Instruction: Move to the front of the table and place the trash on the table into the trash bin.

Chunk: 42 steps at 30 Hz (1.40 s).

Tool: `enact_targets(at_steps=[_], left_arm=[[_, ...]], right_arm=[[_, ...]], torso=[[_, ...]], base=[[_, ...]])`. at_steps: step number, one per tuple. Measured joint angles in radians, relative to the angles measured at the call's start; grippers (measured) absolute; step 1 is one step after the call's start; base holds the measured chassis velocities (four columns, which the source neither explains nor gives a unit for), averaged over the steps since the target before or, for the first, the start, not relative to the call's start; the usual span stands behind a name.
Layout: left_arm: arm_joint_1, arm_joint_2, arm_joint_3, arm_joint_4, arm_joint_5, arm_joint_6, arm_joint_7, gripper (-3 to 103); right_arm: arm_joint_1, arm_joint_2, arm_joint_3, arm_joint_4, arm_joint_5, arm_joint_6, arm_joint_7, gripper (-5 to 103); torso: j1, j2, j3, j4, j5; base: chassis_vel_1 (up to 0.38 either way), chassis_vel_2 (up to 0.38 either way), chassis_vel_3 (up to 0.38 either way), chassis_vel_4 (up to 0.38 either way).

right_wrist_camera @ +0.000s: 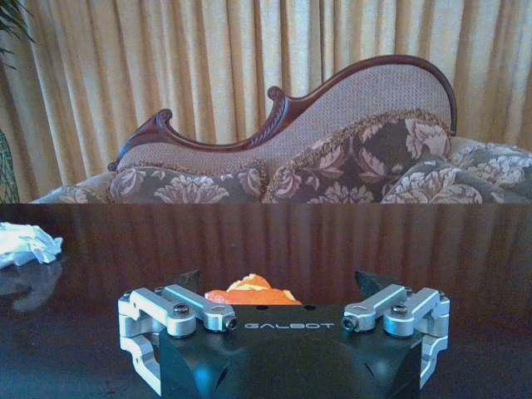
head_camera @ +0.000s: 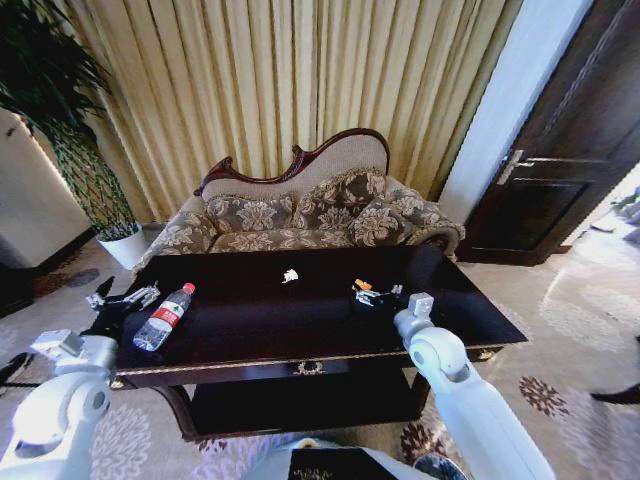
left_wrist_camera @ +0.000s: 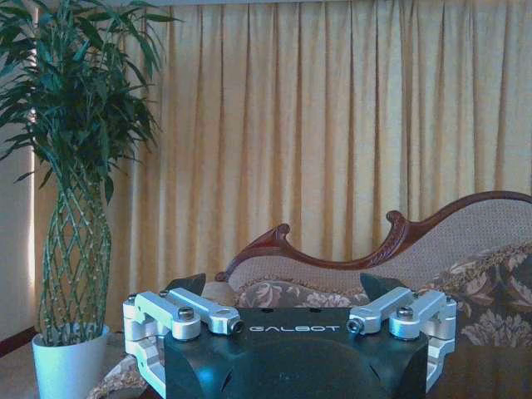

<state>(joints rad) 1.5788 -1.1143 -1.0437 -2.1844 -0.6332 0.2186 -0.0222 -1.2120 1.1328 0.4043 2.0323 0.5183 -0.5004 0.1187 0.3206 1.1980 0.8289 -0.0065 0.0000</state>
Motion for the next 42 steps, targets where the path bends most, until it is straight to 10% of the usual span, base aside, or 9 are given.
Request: enact_targets(at_steps=[15, 42], left_arm=[[0.004, -0.003, 0.000, -0.014, 0.000, 0.005, -0.001, 100], [-0.010, 0.007, 0.005, -0.010, -0.002, 0.000, -0.010, 100]], right_arm=[[0.003, -0.004, 0.000, -0.028, -0.022, 0.004, 0.000, 102], [-0.013, 0.008, 0.006, -0.022, -0.028, 0.041, 0.000, 7]], torso=[[0.000, 0.000, 0.000, -0.0001, 0.0000], [0.000, 0.000, 0.000, -0.0002, 0.0000]], base=[[0.000, 0.000, 0.000, 0.000], [0.000, 0.000, 0.000, 0.000]])
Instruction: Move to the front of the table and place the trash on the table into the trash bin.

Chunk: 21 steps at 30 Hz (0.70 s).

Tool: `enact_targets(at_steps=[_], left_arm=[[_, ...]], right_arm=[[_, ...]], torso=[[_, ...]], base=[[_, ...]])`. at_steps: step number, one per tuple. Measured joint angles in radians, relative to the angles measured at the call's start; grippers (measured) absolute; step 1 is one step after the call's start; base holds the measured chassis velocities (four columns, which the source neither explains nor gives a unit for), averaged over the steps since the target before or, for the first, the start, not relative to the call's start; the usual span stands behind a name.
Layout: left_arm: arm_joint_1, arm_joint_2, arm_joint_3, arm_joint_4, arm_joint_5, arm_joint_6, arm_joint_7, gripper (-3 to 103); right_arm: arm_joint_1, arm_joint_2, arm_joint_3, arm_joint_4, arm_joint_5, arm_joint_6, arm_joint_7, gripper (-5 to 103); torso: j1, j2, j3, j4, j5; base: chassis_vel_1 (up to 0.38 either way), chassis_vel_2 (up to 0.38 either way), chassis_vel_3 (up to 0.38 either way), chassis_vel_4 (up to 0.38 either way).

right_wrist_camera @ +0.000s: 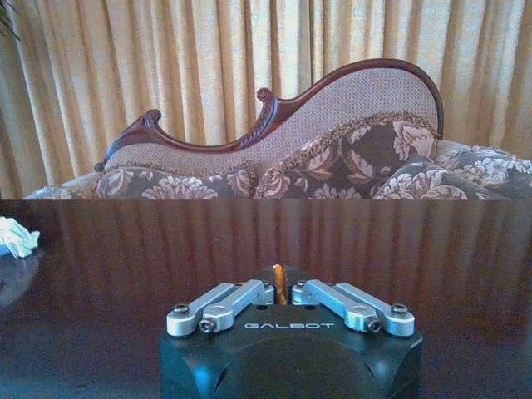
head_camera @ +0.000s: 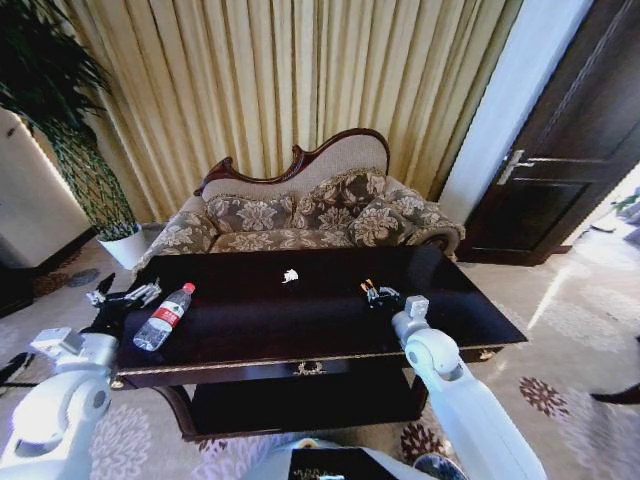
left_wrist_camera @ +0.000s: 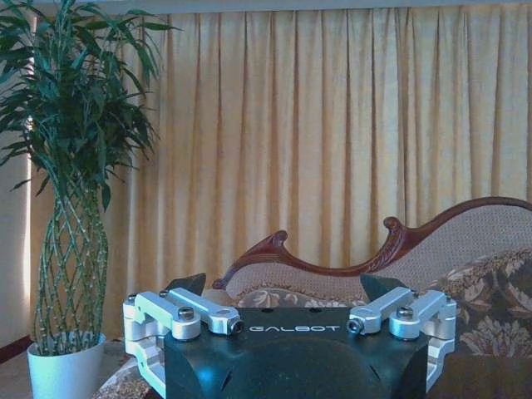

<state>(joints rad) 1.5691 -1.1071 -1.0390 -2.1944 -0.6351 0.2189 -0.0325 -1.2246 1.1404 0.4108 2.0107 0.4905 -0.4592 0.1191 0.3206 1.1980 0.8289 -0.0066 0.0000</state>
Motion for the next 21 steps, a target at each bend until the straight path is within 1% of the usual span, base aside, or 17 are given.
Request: enact_targets(at_steps=[1, 3, 7, 18, 21], left_arm=[[-0.001, -0.001, 0.000, 0.001, 0.000, 0.000, 0.000, 100], [-0.001, -0.001, -0.002, 0.000, -0.001, 0.000, -0.002, 100], [-0.003, 0.002, -0.008, 0.002, -0.005, 0.000, -0.003, 100], [-0.002, -0.003, -0.002, -0.002, -0.005, 0.000, -0.004, 100], [-0.007, -0.008, 0.001, -0.002, -0.004, 0.000, -0.005, 100]], right_arm=[[0.000, 0.000, 0.003, 0.003, 0.005, 0.003, 0.000, 3], [0.000, 0.001, 0.010, 0.011, 0.017, 0.010, 0.000, 3], [0.003, 0.001, 0.028, 0.026, 0.047, 0.018, 0.000, 3], [0.013, -0.004, 0.092, 0.071, 0.085, 0.027, 0.000, 3], [0.031, -0.007, 0.118, 0.072, 0.083, 0.065, 0.000, 3]], torso=[[0.000, 0.000, 0.000, 0.0000, 0.0000], [0.000, 0.000, 0.000, 0.0000, -0.0001], [0.000, 0.000, 0.000, 0.0001, -0.0001], [0.000, 0.000, 0.000, 0.0000, 0.0000], [0.000, 0.000, 0.000, 0.0001, 0.0000]], base=[[0.000, 0.000, 0.000, 0.000], [0.000, 0.000, 0.000, 0.000], [0.000, 0.000, 0.000, 0.000], [0.000, 0.000, 0.000, 0.000], [0.000, 0.000, 0.000, 0.000]])
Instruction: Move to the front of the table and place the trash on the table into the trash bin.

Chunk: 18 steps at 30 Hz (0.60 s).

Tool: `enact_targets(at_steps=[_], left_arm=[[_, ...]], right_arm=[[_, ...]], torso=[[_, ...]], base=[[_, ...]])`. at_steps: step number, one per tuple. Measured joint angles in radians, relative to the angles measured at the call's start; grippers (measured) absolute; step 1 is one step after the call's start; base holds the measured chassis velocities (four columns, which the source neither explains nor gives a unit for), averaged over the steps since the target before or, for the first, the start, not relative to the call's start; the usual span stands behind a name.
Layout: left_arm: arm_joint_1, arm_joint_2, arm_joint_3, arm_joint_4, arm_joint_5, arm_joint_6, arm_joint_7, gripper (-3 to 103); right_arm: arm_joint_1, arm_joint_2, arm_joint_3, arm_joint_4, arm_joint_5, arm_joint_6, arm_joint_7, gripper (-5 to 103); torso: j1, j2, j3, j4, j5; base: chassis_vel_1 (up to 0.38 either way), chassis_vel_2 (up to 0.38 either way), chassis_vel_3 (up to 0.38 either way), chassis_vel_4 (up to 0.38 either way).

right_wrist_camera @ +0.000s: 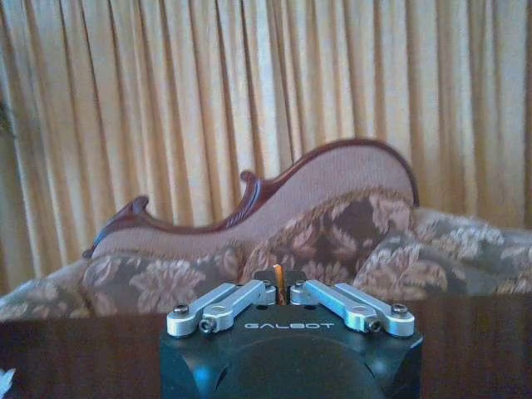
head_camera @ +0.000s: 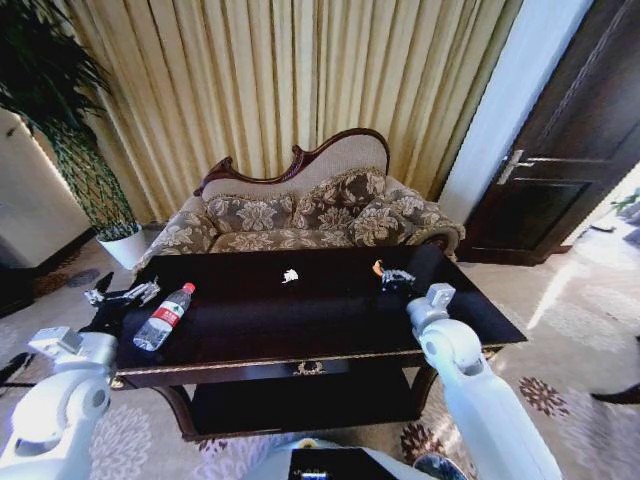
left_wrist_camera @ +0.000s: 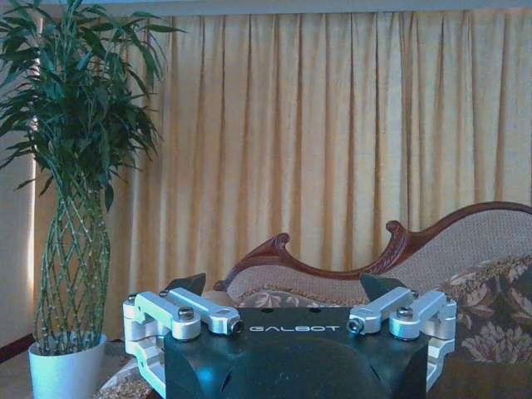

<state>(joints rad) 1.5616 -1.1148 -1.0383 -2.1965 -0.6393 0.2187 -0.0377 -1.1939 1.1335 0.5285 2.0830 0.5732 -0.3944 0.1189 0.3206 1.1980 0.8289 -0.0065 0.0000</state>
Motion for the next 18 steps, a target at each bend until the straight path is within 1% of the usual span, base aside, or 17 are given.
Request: enact_targets(at_steps=[1, 3, 4, 6, 9, 18], left_arm=[[0.000, 0.000, 0.000, 0.000, 0.000, 0.000, 0.000, 100], [-0.004, -0.007, 0.007, -0.001, 0.002, 0.000, -0.005, 100], [-0.004, -0.007, 0.007, -0.001, 0.002, 0.000, -0.005, 100], [-0.001, -0.015, 0.011, -0.009, 0.004, 0.000, -0.008, 100], [0.007, -0.017, 0.011, -0.019, 0.007, 0.000, -0.009, 100], [0.001, -0.009, 0.008, -0.020, 0.008, 0.008, -0.016, 100]], right_arm=[[0.000, 0.000, 0.000, 0.000, 0.000, 0.000, 0.000, 3], [-0.004, 0.006, 0.008, -0.004, -0.022, 0.033, 0.000, 3], [-0.004, 0.006, 0.008, -0.004, -0.022, 0.033, 0.000, 3], [-0.015, 0.020, 0.020, -0.001, -0.053, 0.058, 0.000, 3], [-0.026, 0.035, 0.029, 0.008, -0.078, 0.070, 0.000, 3], [-0.032, 0.043, 0.028, 0.005, -0.092, 0.076, 0.000, 3]], torso=[[0.000, 0.000, 0.000, 0.0000, 0.0000], [0.000, 0.000, 0.000, 0.0000, 0.0000], [0.000, 0.000, 0.000, 0.0000, 0.0000], [0.000, 0.000, 0.000, -0.0002, 0.0001], [0.000, 0.000, 0.000, 0.0000, 0.0001], [0.000, 0.000, 0.000, 0.0000, 0.0000]], base=[[0.000, 0.000, 0.000, 0.000], [0.000, 0.000, 0.000, 0.000], [0.000, 0.000, 0.000, 0.000], [0.000, 0.000, 0.000, 0.000], [0.000, 0.000, 0.000, 0.000], [0.000, 0.000, 0.000, 0.000]])
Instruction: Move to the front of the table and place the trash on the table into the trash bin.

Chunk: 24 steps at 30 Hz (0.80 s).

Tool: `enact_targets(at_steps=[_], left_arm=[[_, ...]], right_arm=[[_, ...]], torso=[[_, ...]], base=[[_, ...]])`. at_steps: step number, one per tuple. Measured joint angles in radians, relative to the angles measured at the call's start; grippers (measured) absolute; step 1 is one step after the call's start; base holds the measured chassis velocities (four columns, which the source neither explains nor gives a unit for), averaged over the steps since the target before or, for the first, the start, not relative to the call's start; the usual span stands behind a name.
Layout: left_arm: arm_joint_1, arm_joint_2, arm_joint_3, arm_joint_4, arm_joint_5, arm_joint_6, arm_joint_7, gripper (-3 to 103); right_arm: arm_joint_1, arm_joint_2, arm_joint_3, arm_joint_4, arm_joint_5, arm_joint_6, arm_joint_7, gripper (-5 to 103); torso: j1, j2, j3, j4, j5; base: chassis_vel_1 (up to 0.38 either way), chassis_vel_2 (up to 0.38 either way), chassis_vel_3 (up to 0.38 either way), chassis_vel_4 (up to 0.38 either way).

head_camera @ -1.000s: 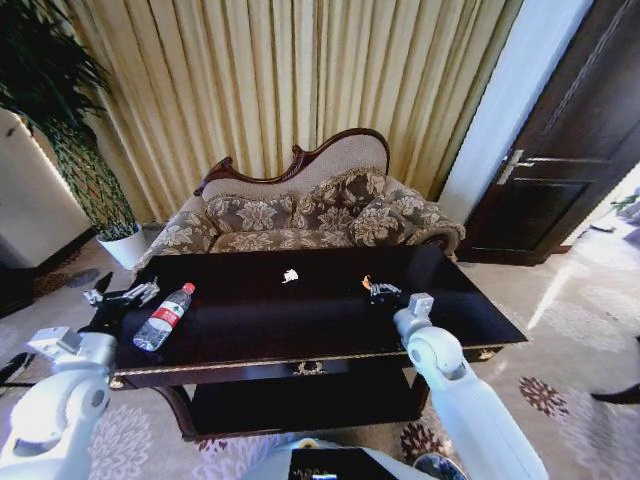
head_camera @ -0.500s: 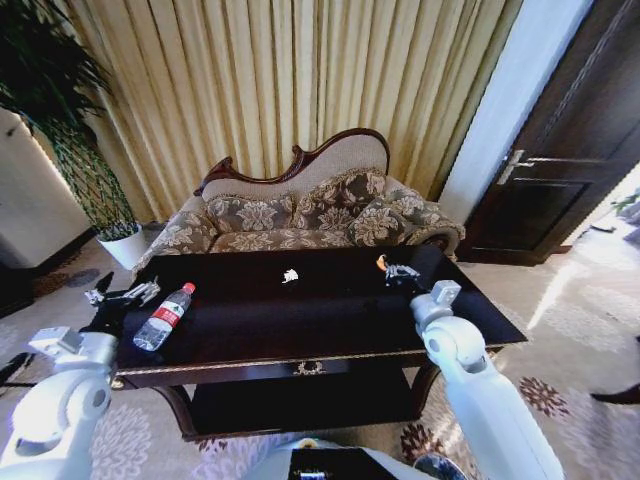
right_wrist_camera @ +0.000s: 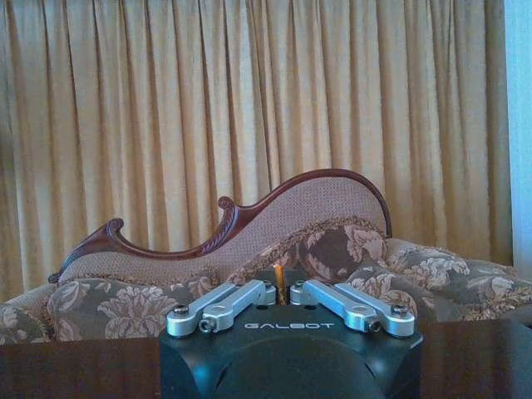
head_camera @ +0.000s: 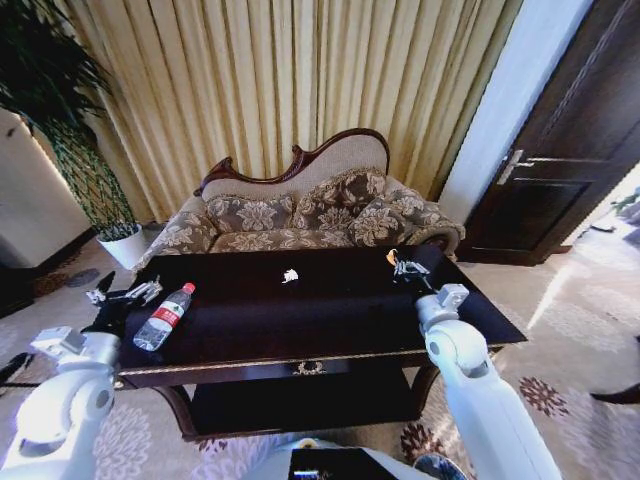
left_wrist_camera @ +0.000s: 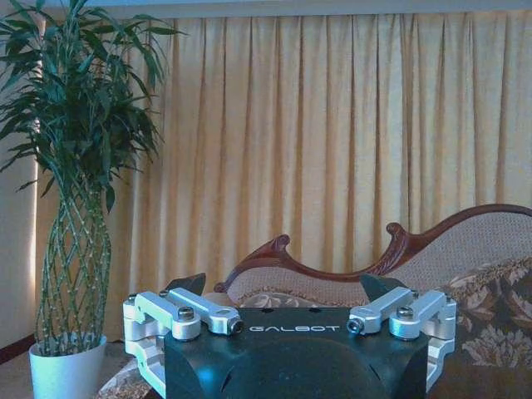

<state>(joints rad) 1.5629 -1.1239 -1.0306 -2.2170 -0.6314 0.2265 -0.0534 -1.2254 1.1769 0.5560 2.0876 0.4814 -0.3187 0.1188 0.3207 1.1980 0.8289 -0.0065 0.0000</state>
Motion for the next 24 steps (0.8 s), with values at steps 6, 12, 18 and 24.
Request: enact_targets(at_steps=[6, 12, 18, 24], left_arm=[[0.004, -0.007, 0.006, 0.009, 0.009, -0.001, 0.000, 100], [0.018, 0.001, -0.013, 0.010, 0.007, -0.003, 0.001, 100], [0.021, 0.001, -0.019, 0.003, 0.003, -0.004, 0.002, 100], [0.024, -0.008, -0.007, -0.003, 0.013, -0.005, 0.003, 100]], right_arm=[[-0.001, 0.004, -0.007, -0.009, -0.001, 0.001, 0.000, 3], [0.004, 0.012, -0.009, -0.016, -0.002, 0.003, 0.000, 3], [-0.009, 0.015, 0.000, -0.021, -0.002, 0.015, 0.000, 3], [-0.015, 0.014, 0.015, -0.031, -0.002, 0.022, 0.000, 3]], torso=[[0.000, 0.000, 0.000, 0.0000, 0.0000], [0.000, 0.000, 0.000, 0.0001, 0.0000], [0.000, 0.000, 0.000, 0.0000, 0.0000], [-0.001, 0.000, 0.000, 0.0000, 0.0000]], base=[[0.012, -0.026, -0.020, 0.024], [0.110, -0.106, -0.104, 0.109], [0.196, -0.183, -0.196, 0.192], [0.207, -0.191, -0.187, 0.187]])
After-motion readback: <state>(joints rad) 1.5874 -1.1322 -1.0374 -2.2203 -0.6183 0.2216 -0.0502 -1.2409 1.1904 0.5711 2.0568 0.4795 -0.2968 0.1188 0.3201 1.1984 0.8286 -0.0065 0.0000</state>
